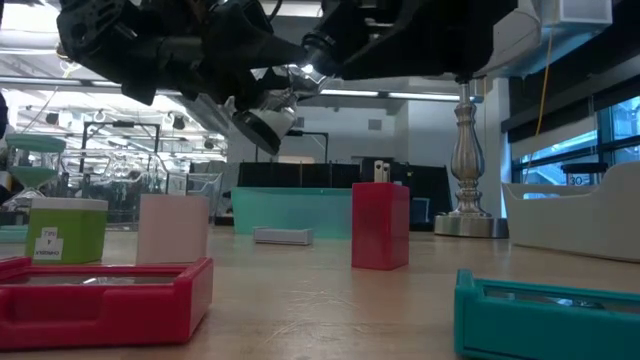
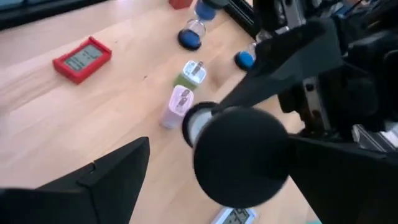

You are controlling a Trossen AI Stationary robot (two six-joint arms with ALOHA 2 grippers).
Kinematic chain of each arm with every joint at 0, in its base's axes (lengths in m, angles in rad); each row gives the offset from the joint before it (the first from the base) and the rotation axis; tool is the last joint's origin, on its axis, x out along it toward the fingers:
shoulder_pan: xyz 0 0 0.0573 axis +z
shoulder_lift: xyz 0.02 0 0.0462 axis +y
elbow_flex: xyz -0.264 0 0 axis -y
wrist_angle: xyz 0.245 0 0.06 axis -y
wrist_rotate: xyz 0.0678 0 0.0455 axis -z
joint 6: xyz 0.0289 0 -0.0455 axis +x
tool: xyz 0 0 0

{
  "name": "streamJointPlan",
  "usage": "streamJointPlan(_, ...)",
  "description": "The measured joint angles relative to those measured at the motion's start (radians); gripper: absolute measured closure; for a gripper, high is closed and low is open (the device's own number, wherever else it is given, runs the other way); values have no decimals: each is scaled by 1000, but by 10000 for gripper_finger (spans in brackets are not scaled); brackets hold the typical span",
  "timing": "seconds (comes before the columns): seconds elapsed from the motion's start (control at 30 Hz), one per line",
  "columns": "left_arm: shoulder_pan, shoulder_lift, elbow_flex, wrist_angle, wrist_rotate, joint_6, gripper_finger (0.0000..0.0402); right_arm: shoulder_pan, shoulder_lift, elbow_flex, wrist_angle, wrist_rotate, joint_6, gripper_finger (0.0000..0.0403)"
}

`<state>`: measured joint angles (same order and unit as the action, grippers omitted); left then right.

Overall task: Pick & Place Office items
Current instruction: Put the white hourglass into the gray bin

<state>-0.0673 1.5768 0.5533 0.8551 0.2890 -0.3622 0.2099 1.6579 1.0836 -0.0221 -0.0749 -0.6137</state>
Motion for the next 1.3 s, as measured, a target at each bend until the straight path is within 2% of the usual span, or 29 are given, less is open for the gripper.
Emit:
streamJointPlan(0.27, 0, 0, 1, -6, 6, 0, 243, -10, 8, 1, 16, 4, 0, 52)
streamJointPlan(0.77, 0, 0, 1, -10, 21, -2, 243, -10, 7, 1, 23, 4, 1, 131)
streamJointPlan(1.3, 0, 0, 2, -14, 21, -10, 242, -11, 7, 1, 34, -25, 11, 172)
